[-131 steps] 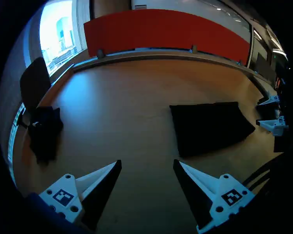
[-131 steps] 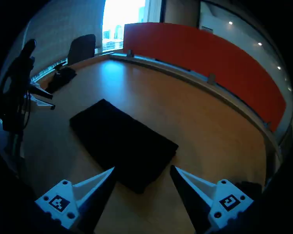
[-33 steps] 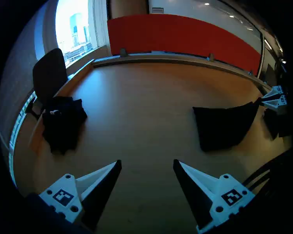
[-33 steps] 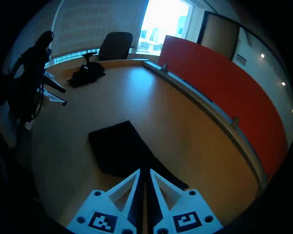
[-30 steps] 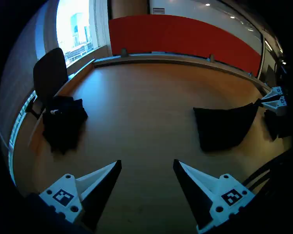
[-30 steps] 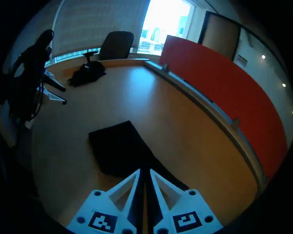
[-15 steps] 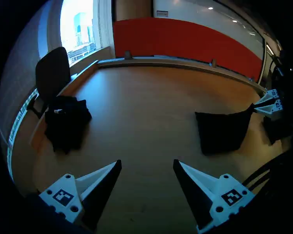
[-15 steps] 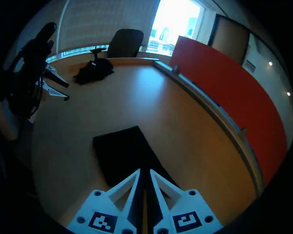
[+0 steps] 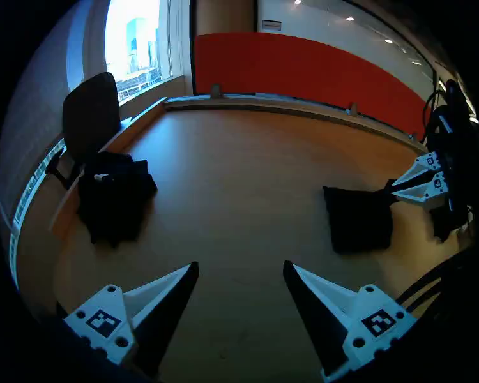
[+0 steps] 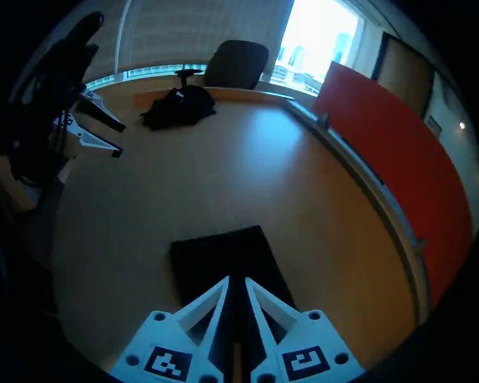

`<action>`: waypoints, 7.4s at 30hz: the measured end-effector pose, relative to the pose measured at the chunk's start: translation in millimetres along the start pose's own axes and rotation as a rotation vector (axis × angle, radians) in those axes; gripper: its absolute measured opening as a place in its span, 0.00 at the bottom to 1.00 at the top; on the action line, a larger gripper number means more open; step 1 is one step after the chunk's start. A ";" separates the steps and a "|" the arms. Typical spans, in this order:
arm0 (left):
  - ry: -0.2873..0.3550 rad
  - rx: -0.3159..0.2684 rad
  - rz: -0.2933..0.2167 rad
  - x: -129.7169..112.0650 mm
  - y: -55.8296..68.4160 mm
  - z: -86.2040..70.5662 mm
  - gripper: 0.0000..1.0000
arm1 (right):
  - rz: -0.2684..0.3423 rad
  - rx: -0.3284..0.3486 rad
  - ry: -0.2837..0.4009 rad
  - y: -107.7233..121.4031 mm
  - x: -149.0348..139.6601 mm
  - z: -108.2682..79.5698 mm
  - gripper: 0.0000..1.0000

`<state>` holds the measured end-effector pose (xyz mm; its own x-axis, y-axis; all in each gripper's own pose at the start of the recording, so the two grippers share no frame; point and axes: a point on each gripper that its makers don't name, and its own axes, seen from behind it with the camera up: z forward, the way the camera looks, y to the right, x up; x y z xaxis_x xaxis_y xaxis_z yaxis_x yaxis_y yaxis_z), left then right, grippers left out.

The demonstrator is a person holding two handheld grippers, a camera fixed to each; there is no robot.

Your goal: Fold towel

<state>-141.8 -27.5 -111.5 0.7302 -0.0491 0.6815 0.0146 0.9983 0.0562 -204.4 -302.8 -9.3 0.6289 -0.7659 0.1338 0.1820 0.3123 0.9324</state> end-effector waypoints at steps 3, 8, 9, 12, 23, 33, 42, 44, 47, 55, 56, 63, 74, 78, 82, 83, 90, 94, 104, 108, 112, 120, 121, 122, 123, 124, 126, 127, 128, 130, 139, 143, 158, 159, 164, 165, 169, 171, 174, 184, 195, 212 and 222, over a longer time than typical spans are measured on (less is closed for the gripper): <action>0.002 0.002 -0.008 -1.6 -3.3 -1.7 0.99 | -0.016 0.026 -0.009 -9.9 4.8 13.3 0.05; -0.002 0.012 -0.028 -7.5 -10.7 -3.6 0.98 | -0.032 0.075 -0.030 -28.5 7.0 35.2 0.05; -0.003 0.014 -0.033 -8.8 -12.5 -3.9 0.98 | -0.037 0.085 -0.036 -32.6 6.8 39.9 0.05; -0.005 0.017 -0.049 -12.2 -16.1 -4.4 0.98 | -0.057 0.111 -0.056 -42.6 3.7 51.7 0.05; -0.012 0.022 -0.077 -20.9 -23.1 -4.4 0.99 | -0.119 0.176 -0.119 -60.5 -8.4 78.3 0.05; -0.016 0.020 -0.085 -24.7 -22.2 -2.0 0.98 | -0.167 0.227 -0.153 -70.6 -12.5 89.3 0.05; -0.012 0.019 -0.081 -23.0 -18.4 -0.9 0.98 | -0.175 0.237 -0.155 -69.3 -12.0 88.6 0.05; -0.012 0.018 -0.081 -22.7 -17.6 -1.0 0.99 | -0.178 0.237 -0.152 -69.4 -11.2 87.9 0.05; -0.011 0.019 -0.079 -22.4 -16.8 -0.9 0.99 | -0.182 0.237 -0.144 -69.7 -8.4 86.1 0.05; -0.010 0.022 -0.079 -22.4 -15.7 -1.6 0.98 | -0.190 0.238 -0.137 -70.7 -5.3 85.1 0.05; -0.010 0.022 -0.079 -22.5 -15.6 -1.8 0.98 | -0.190 0.238 -0.136 -71.0 -5.2 85.1 0.05; -0.012 0.026 -0.079 -24.1 -16.4 -2.6 0.98 | -0.178 0.247 -0.147 -76.8 -10.6 88.5 0.27; -0.010 0.027 -0.084 -24.9 -15.8 -3.5 0.98 | -0.155 0.259 -0.125 -81.4 -6.8 77.3 0.60; -0.010 0.024 -0.083 -25.1 -13.7 -4.2 0.99 | -0.127 0.266 -0.114 -82.4 -5.6 72.1 0.62; -0.009 0.024 -0.080 -24.5 -12.9 -4.4 0.99 | -0.096 0.266 -0.095 -83.0 -1.1 66.1 0.66; -0.008 0.024 -0.080 -24.2 -12.7 -4.5 0.99 | -0.088 0.266 -0.089 -83.0 0.2 64.3 0.67; -0.006 0.027 -0.081 -22.7 -12.6 -4.6 0.98 | -0.029 0.250 -0.051 -78.9 6.3 52.3 0.70; -0.003 0.026 -0.080 -20.8 -11.7 -4.7 0.98 | 0.001 0.226 -0.041 -71.5 3.3 45.8 0.70; -0.002 0.018 -0.065 -17.4 -4.4 -3.5 0.99 | 0.051 0.173 -0.046 -55.4 -18.3 24.5 0.70; -0.004 0.013 -0.057 -16.9 -0.3 -2.9 0.98 | 0.068 0.154 -0.050 -51.7 -28.1 16.2 0.70; -0.004 0.010 -0.050 -16.3 1.9 -2.7 0.98 | 0.081 0.138 -0.049 -49.1 -34.8 8.6 0.70; -0.005 0.009 -0.045 -15.1 3.1 -3.2 0.98 | 0.100 0.113 -0.043 -44.7 -41.7 -2.9 0.70; -0.005 0.009 -0.044 -14.8 3.2 -3.4 0.98 | 0.103 0.111 -0.043 -44.3 -41.9 -3.8 0.70; -0.005 0.009 -0.044 -14.5 3.2 -3.6 0.98 | 0.105 0.109 -0.042 -43.9 -42.1 -4.6 0.70; -0.004 0.009 -0.044 -14.2 3.3 -3.8 0.98 | 0.107 0.107 -0.041 -43.4 -42.4 -5.5 0.70; -0.004 0.009 -0.043 -13.8 3.5 -3.9 0.99 | 0.109 0.106 -0.040 -43.3 -42.6 -6.5 0.70; -0.003 0.009 -0.042 -13.2 3.9 -4.2 0.99 | 0.112 0.103 -0.038 -43.1 -43.1 -8.6 0.70; -0.003 0.009 -0.041 -13.1 4.0 -4.2 0.99 | 0.113 0.101 -0.038 -43.0 -43.9 -9.7 0.70; -0.003 0.009 -0.040 -12.9 4.1 -4.3 0.99 | 0.113 0.100 -0.038 -43.0 -44.7 -10.8 0.70; -0.004 0.009 -0.039 -12.8 4.3 -4.0 0.99 | 0.116 0.096 -0.040 -42.9 -47.0 -13.1 0.70; -0.005 0.005 -0.036 -10.7 6.8 -2.4 0.98 | 0.138 0.093 -0.062 -45.5 -65.0 -19.7 0.70; -0.005 0.005 -0.034 -10.5 7.9 -1.8 0.98 | 0.141 0.094 -0.076 -48.0 -74.4 -19.5 0.70; -0.009 0.007 -0.036 -10.9 8.2 0.9 0.99 | 0.152 0.109 -0.095 -54.0 -86.5 -9.0 0.70; -0.010 0.008 -0.037 -11.1 7.7 0.9 0.99 | 0.152 0.111 -0.096 -54.4 -87.0 -7.0 0.70; -0.012 0.011 -0.042 -13.4 5.4 1.0 0.99 | 0.152 0.121 -0.096 -55.1 -84.8 2.7 0.70; -0.012 0.012 -0.043 -13.8 4.9 1.1 0.99 | 0.152 0.123 -0.096 -54.8 -83.7 4.7 0.70; -0.014 0.016 -0.047 -15.4 3.1 1.1 0.98 | 0.144 0.126 -0.089 -51.8 -76.3 9.3 0.70; -0.015 0.018 -0.050 -16.1 2.3 1.2 0.98 | 0.137 0.126 -0.084 -49.6 -71.9 11.1 0.70; -0.015 0.020 -0.055 -16.6 0.8 1.5 0.99 | 0.126 0.126 -0.079 -45.5 -65.2 14.1 0.70; -0.012 0.032 -0.071 -17.6 -5.7 1.4 0.98 | 0.093 0.122 -0.066 -27.2 -41.5 32.2 0.70; -0.013 0.051 -0.089 -19.3 -16.4 1.0 0.99 | 0.080 0.099 -0.062 -4.6 -22.6 56.4 0.70; -0.019 0.067 -0.099 -20.4 -29.8 0.7 0.98 | 0.057 0.028 -0.065 36.4 3.5 85.5 0.70; -0.016 0.069 -0.101 -19.5 -32.5 0.9 0.98 | 0.053 0.008 -0.051 48.2 16.6 87.9 0.70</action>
<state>-157.1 -59.0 -125.9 0.7161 -0.1499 0.6817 0.0397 0.9838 0.1747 -251.6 -349.8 67.3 0.5982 -0.7760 0.1997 0.1430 0.3486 0.9263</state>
